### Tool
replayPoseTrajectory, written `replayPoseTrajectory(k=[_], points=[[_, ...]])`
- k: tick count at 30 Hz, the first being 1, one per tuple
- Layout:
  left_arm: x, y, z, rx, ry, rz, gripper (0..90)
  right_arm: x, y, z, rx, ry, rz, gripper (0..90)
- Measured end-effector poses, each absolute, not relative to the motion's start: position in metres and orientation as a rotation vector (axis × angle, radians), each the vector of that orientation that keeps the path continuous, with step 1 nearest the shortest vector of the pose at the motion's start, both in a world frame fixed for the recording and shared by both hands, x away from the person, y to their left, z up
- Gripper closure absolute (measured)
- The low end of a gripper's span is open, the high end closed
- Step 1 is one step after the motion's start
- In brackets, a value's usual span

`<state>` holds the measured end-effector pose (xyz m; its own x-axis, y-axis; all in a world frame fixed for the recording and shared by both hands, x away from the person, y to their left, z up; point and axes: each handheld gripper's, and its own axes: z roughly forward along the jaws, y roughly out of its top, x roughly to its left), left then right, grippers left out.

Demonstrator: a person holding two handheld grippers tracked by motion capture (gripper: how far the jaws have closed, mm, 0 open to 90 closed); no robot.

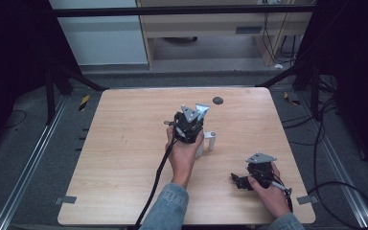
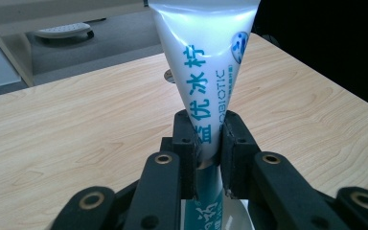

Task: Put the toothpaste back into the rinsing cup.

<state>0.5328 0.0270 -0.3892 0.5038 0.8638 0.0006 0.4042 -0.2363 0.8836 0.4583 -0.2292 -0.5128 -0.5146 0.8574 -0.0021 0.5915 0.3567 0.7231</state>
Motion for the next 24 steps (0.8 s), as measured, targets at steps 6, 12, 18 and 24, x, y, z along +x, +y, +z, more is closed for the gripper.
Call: replayPoseTrajectory(k=[6,12,18,24], points=[[0.534,0.028,-0.394,1.849,1.06,0.638,78.3,0.458,-0.229,-0.513,1.268,2.244,0.958,0.6],[0.534,0.028,-0.396,1.858,1.068,0.642,78.3,0.458,-0.229,-0.513,1.269,2.244,0.958,0.6],[0.535,0.029,-0.401,1.866,1.084,0.652,78.2,0.458,-0.229,-0.513,1.267,2.244,0.956,0.6],[0.536,0.028,-0.405,1.874,1.089,0.647,78.2,0.458,-0.229,-0.513,1.269,2.244,0.955,0.6]])
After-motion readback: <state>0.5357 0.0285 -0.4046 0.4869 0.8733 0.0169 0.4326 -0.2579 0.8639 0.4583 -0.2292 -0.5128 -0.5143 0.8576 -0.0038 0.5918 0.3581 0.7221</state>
